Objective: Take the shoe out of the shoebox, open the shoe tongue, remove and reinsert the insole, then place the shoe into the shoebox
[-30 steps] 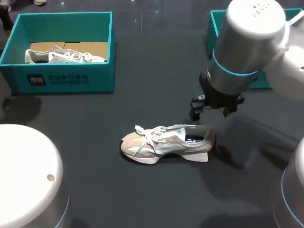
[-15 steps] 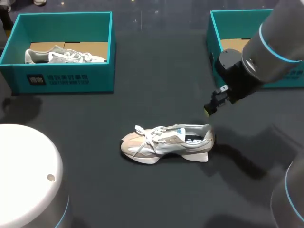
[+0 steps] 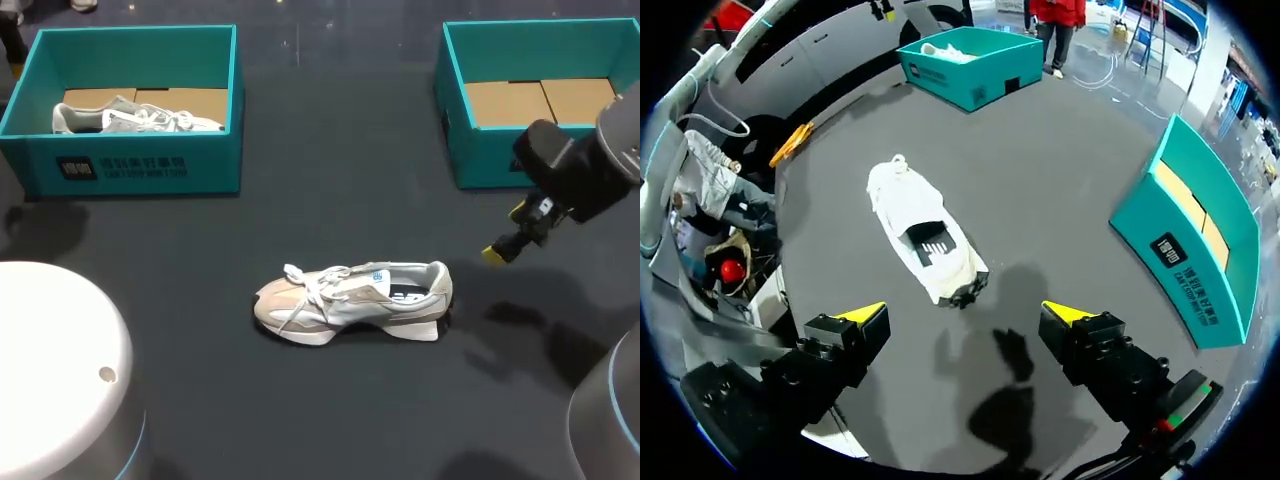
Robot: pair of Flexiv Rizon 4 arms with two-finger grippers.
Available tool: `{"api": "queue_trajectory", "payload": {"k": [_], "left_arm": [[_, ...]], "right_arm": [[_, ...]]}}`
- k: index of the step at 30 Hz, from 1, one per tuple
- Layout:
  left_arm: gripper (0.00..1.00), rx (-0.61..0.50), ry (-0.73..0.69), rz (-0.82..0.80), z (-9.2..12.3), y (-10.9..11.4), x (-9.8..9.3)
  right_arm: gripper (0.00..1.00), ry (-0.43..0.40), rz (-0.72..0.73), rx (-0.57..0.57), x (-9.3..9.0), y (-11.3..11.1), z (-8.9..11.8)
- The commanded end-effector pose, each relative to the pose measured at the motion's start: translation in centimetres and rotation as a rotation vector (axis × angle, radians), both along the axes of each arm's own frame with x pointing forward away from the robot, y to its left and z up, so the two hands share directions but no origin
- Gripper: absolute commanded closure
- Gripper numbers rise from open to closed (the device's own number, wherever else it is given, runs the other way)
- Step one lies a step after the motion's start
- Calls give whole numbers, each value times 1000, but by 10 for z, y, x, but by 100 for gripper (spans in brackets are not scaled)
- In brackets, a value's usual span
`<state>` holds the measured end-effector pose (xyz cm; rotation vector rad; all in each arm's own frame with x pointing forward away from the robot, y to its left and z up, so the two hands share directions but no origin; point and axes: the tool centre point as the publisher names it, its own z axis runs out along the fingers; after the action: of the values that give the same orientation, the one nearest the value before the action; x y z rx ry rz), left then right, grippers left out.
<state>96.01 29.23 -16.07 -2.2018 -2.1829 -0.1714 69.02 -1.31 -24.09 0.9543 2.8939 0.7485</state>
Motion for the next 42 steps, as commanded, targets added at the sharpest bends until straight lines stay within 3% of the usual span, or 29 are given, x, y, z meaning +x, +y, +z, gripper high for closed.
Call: {"api": "queue_trajectory", "payload": {"k": [1,9,11,19,22,24,36,42], "left_arm": [[0,2,0,-1,0,0,0],[0,2,0,-1,0,0,0],[0,2,0,-1,0,0,0],[0,2,0,-1,0,0,0],[0,2,0,-1,0,0,0],[0,2,0,-1,0,0,0],[0,2,0,-1,0,0,0],[0,2,0,-1,0,0,0]], "right_arm": [[0,-294,34,360,-11,-11,-7],[0,-294,34,360,-11,-11,-7],[0,-310,90,391,-12,-13,-16],[0,-416,199,407,-13,-27,-43],[0,-472,244,440,-11,-32,-53],[0,-510,302,524,-10,-39,-60],[0,-510,302,524,-10,-39,-60],[0,-441,244,494,-5,-54,-88]]}}
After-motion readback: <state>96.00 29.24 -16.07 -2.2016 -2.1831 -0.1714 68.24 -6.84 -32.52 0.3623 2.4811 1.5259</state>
